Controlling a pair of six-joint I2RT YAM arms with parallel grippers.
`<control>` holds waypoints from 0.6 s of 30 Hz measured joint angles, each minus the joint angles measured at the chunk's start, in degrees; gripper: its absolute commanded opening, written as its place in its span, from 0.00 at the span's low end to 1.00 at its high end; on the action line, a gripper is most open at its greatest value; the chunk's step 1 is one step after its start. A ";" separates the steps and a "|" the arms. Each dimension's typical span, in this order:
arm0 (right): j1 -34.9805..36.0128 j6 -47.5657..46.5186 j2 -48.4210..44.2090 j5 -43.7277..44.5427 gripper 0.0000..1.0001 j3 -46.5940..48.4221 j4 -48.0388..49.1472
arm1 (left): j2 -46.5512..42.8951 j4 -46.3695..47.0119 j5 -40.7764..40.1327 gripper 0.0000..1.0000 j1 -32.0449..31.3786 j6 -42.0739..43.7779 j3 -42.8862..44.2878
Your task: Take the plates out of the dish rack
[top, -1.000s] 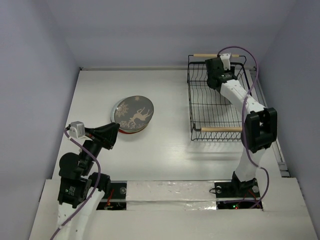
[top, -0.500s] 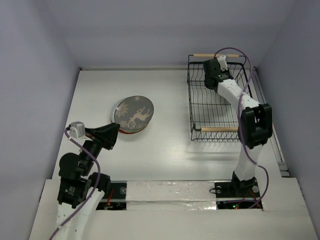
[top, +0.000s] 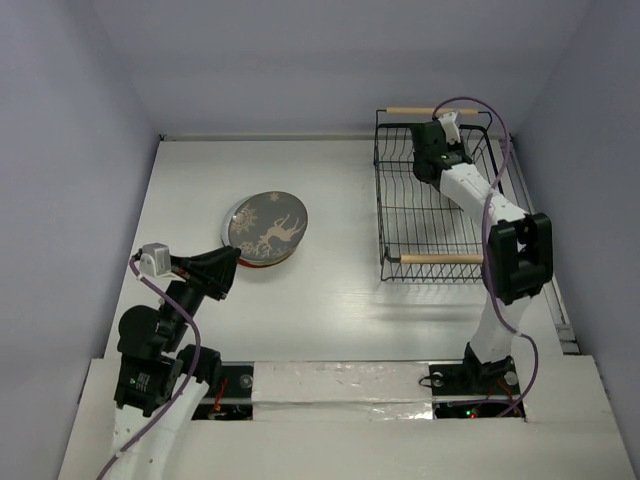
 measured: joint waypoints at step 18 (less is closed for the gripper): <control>0.02 5.62 -20.22 -6.45 0.00 -3.19 -1.09 | 0.09 -0.02 -0.04 0.24 -0.09 0.00 0.00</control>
